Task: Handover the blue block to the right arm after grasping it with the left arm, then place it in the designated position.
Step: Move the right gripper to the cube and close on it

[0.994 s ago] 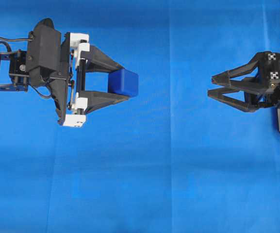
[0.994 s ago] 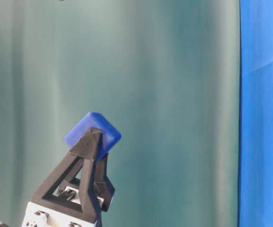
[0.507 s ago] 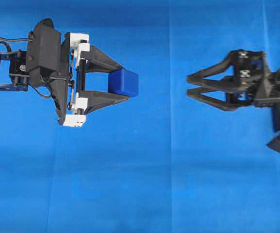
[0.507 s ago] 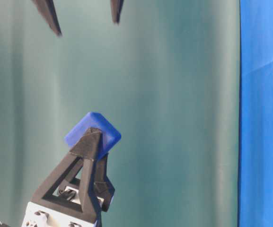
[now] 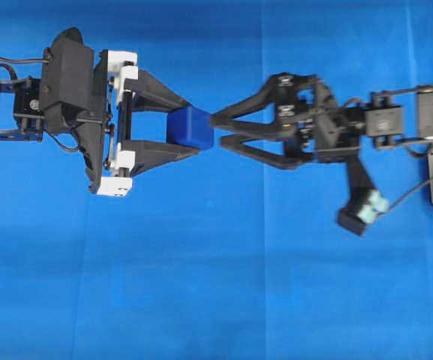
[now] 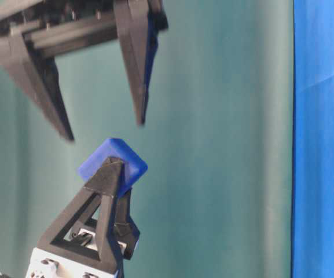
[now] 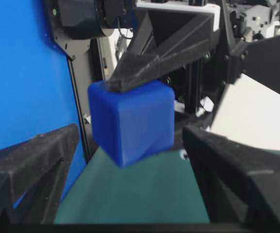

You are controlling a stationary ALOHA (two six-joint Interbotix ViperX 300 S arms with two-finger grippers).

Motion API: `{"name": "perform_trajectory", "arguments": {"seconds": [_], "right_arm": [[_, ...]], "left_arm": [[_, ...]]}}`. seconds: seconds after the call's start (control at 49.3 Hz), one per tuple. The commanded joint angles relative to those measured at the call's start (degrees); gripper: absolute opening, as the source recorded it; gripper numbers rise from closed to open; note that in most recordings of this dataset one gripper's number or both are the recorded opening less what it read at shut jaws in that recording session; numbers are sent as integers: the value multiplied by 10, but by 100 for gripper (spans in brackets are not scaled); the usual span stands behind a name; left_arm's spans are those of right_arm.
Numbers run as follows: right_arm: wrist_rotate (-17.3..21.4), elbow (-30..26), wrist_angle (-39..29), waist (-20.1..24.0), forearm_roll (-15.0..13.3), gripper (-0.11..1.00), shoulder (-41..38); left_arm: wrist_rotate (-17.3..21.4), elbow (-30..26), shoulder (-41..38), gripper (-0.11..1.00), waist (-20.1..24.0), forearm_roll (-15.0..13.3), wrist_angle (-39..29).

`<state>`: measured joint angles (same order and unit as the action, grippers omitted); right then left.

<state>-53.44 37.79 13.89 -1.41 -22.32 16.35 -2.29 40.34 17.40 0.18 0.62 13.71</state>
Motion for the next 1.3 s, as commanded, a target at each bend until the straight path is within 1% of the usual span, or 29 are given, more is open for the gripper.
{"name": "perform_trajectory", "arguments": {"seconds": [0.0,0.081,0.264,0.406,0.588,0.69,0.751,0.791,0.852,0.933,0.954,1.278], "right_arm": [[-2,-36,5,0,-1,94,-17],[-4,-53,5,-1,-6,94,-33],[-4,-80,4,0,-33,94,-57],[-3,-91,4,0,-34,94,-66],[-3,-92,3,0,-33,94,-67],[-3,-92,0,0,-33,91,-67],[-1,-93,-7,0,-33,88,-67],[4,-95,-14,0,-33,83,-67],[5,-98,-25,-3,-33,70,-67],[6,-101,-37,-5,-33,48,-66],[6,-102,-38,-5,-33,45,-66],[7,-107,-45,-5,-31,46,-65]], "left_arm": [[-1,-5,12,48,-1,0,2],[-1,-5,12,49,-1,0,1],[-1,-5,13,48,-1,1,-1],[-1,-5,13,48,-1,0,-1],[0,-4,13,48,-1,0,-1],[0,-5,13,49,-1,0,-1],[0,-5,13,48,-1,1,-1],[0,-5,13,49,-1,0,-1],[0,-6,13,48,-1,1,-1],[0,-6,13,49,-1,0,3],[0,-6,13,48,-1,1,3],[0,-5,13,49,-1,0,2]]}}
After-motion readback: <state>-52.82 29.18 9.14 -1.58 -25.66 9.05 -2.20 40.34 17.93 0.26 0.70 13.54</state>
